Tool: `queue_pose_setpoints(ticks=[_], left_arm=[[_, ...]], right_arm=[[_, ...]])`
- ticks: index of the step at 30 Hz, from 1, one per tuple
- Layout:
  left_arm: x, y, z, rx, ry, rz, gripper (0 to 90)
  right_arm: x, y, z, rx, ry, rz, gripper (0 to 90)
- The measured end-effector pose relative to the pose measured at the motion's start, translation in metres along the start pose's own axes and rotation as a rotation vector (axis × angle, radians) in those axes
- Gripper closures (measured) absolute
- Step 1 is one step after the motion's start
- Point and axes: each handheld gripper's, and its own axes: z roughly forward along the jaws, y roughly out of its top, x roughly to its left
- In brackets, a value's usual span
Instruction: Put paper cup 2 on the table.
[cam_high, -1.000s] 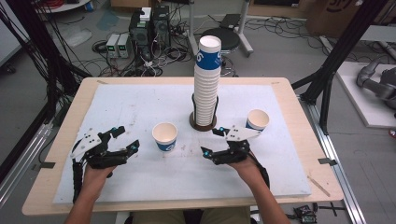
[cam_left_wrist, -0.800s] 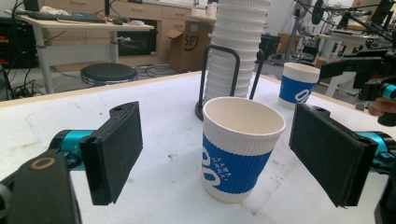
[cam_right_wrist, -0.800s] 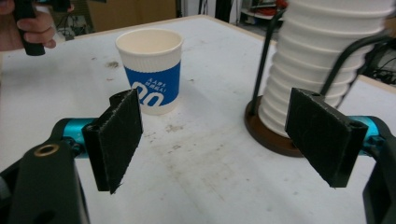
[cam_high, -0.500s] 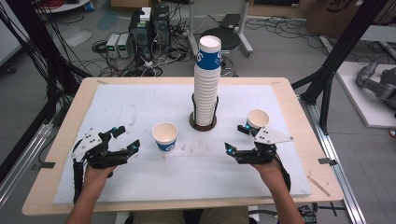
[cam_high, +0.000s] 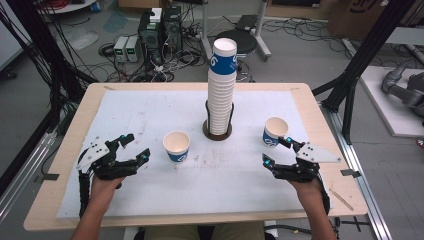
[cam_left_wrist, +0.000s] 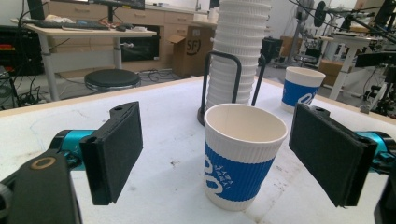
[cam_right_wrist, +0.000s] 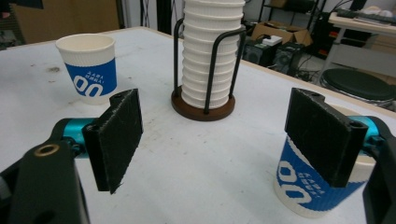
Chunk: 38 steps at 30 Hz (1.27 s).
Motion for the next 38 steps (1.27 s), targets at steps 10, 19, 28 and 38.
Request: queue_pose_setpoints(ticks=[10,19,28,38], left_arm=[[-0.0024,0.0017,-0.0016,-0.009,-0.005,0.007,17.5],[-0.0027,0.0011,-0.0034,-0.006,-0.001,0.011,17.6],[-0.0025,0.0001,-0.0020,-0.002,-0.002,0.008,17.6],[-0.0013,-0.0011,-0.0014,0.005,-0.002,0.006,17.6]], right_arm=[[0.0042,-0.0042,-0.0110,0.007,-0.025,0.003,19.5],[0.0062,-0.0062,-0.0080,0.014,-0.025,0.003,19.5],[0.0059,-0.0069,-0.0074,0.013,-0.022,0.004,19.5],[0.0040,-0.0077,-0.0064,0.010,-0.017,0.006,19.5]])
